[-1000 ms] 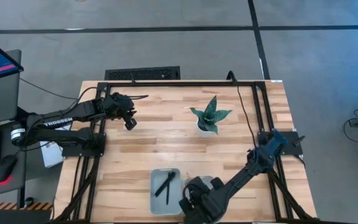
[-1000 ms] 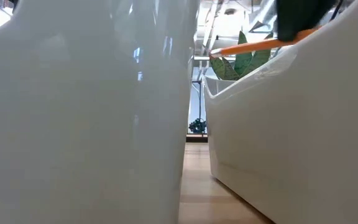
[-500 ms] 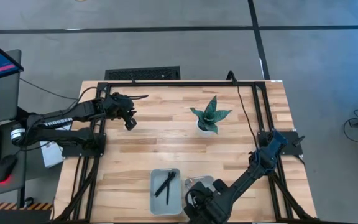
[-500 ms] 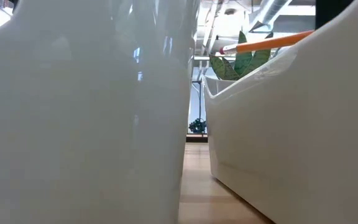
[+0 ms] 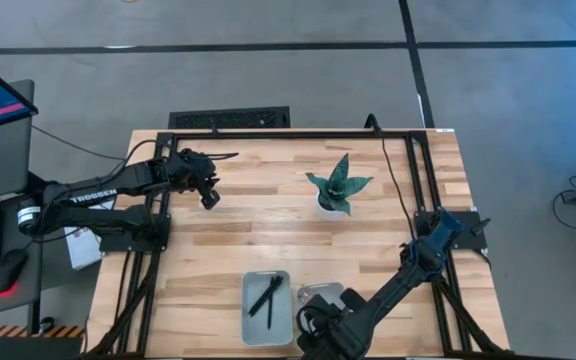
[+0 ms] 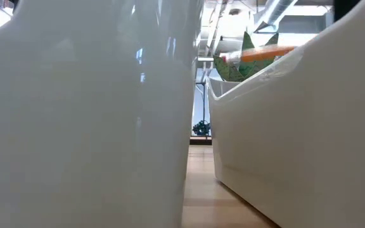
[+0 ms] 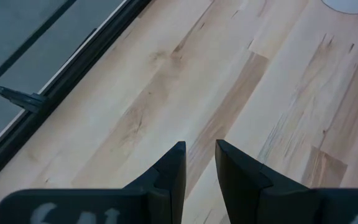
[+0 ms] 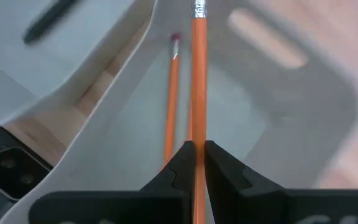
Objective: Sort pens & pencils
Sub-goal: Put the pencil into the right gray bin, then return to Home Position
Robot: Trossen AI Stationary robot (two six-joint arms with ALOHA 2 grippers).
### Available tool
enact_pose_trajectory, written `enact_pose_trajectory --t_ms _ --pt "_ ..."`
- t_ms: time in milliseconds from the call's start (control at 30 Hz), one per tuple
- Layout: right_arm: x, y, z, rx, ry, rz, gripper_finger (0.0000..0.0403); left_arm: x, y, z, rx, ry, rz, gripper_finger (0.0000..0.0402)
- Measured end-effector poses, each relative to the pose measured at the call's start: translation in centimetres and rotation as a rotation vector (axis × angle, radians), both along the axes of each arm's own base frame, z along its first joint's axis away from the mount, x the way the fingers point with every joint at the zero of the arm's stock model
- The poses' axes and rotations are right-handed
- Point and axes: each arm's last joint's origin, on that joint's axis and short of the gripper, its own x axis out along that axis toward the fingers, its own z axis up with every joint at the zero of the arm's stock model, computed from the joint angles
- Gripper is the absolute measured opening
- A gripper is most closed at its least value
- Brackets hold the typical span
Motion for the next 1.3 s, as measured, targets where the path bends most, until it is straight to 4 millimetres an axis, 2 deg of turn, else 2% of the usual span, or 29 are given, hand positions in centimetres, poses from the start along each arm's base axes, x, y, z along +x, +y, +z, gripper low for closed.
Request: enact_pose_trajectory --t_ms 100,233,500,833,1133,1300 --pt "0.2 0.4 -1.4 0.051 0.014 -0.001 0.0048 0.0 0.0 0.0 -0.001 0.0 0.0 0.0079" --pt "0.5 0.7 -2.3 0.085 -0.011 0.0 0.0048 0.0 0.0 0.0 0.0 0.0 0.001 0.0079" --pt "0.2 0.5 -3.9 0.119 0.07 -0.008 0.0048 0.0 0.0 0.0 -0.001 -0.001 0.001 0.0079" --pt "0.6 0.0 -4.1 0.123 0.075 -0.005 0.0062 0.0 0.0 0.0 -0.005 -0.005 0.007 0.0079" --pt "0.6 -0.2 -4.0 0.111 0.085 -0.009 0.0102 0.0 0.0 0.0 -0.004 -0.005 0.007 0.0079" --pt "0.4 -1.2 -4.0 0.06 0.145 -0.025 0.012 0.0 0.0 0.0 -0.004 -0.006 0.007 0.0079"
